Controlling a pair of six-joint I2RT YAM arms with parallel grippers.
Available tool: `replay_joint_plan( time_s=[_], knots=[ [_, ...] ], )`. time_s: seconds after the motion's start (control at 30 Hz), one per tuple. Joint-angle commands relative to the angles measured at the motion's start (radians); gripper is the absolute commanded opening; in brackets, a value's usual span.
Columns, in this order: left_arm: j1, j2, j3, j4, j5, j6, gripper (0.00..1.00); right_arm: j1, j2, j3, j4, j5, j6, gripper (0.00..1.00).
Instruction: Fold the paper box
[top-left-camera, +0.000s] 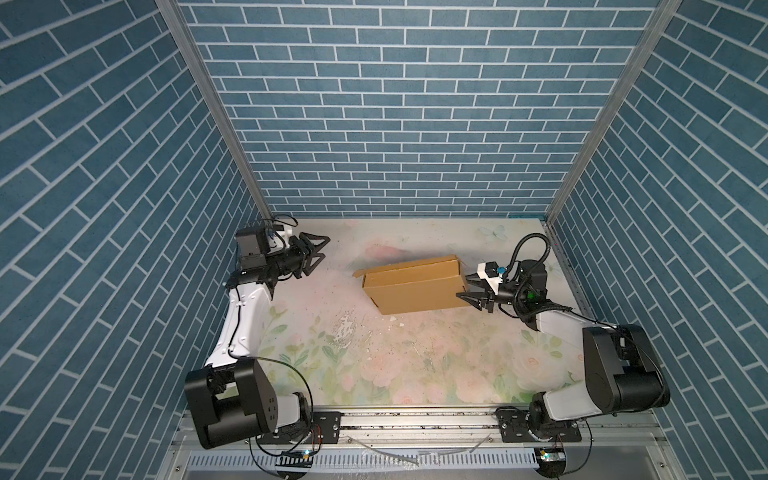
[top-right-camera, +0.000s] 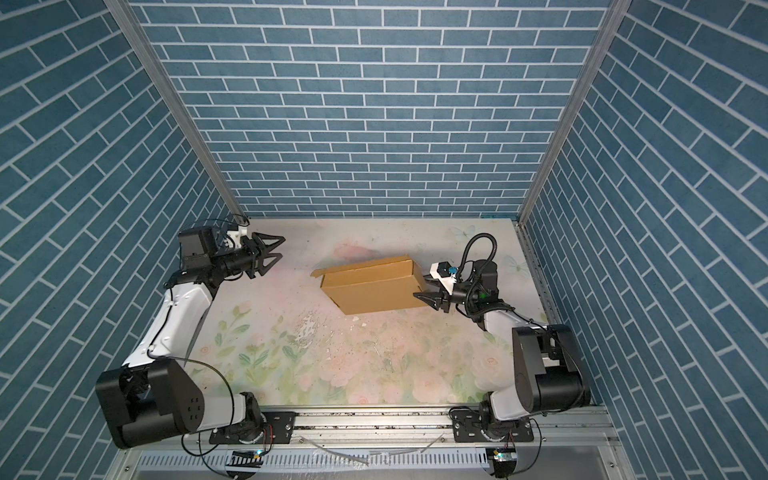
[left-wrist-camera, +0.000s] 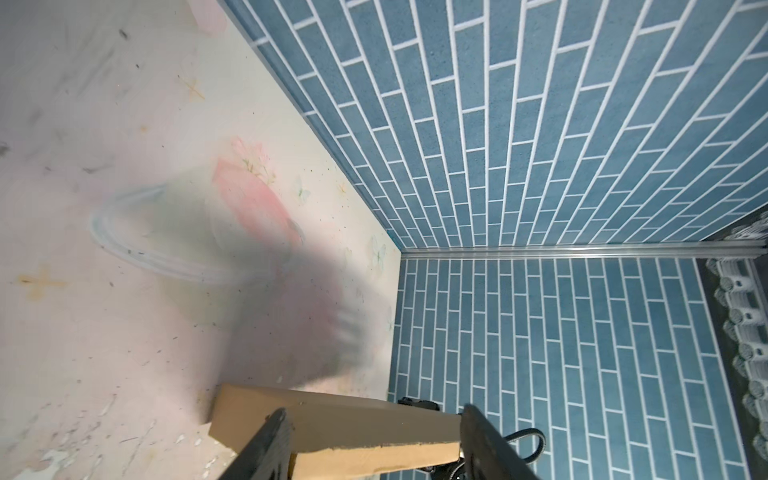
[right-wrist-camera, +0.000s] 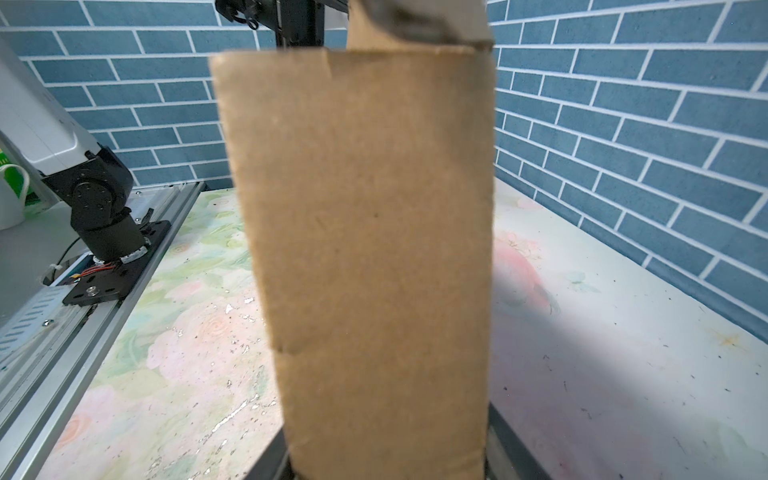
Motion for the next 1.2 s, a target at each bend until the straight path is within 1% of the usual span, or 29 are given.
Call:
replay_joint_plan(
  time_s=[0.0,0.07,0.13,0.2,0.3,0.43,0.5,0.6,0.73,0.87,0.9,1.17],
  knots=[
    [0.004,-0.012,0.042,-0.162,0.011,0.188,0.64,0.005,0.011,-0.013,0.072,-0.001,0.033,0.55],
    [0.002,-0.011,0.076,-0.258,0.010,0.283,0.64,0.007,0.021,-0.007,0.050,0.006,0.020,0.55],
    [-0.003,-0.010,0.119,-0.383,-0.027,0.396,0.64,0.009,0.034,0.004,0.021,0.006,0.008,0.55],
    [-0.018,-0.015,0.148,-0.459,-0.057,0.486,0.64,0.014,0.038,0.015,-0.029,0.006,-0.019,0.55],
    [-0.063,-0.020,0.166,-0.486,-0.093,0.561,0.64,0.022,0.039,0.026,-0.077,0.018,-0.051,0.55],
    [-0.172,0.024,0.213,-0.537,-0.184,0.677,0.65,0.028,0.034,0.027,-0.086,0.018,-0.055,0.55],
    [-0.219,0.049,0.231,-0.552,-0.207,0.726,0.65,0.030,0.027,0.027,-0.105,0.018,-0.067,0.55],
    [-0.264,0.076,0.267,-0.583,-0.235,0.805,0.65,0.030,0.013,0.027,-0.140,0.024,-0.087,0.55],
    [-0.311,0.094,0.305,-0.648,-0.347,0.912,0.64,0.032,0.004,0.025,-0.154,0.029,-0.096,0.55],
    [-0.356,0.104,0.317,-0.671,-0.484,0.978,0.64,0.033,0.000,0.023,-0.159,0.029,-0.101,0.54],
    [-0.364,0.105,0.317,-0.667,-0.498,0.989,0.64,0.032,0.000,0.023,-0.159,0.030,-0.100,0.55],
    [-0.378,0.145,0.315,-0.592,-0.513,1.003,0.62,0.032,-0.001,0.025,-0.167,0.033,-0.107,0.55]
  ],
)
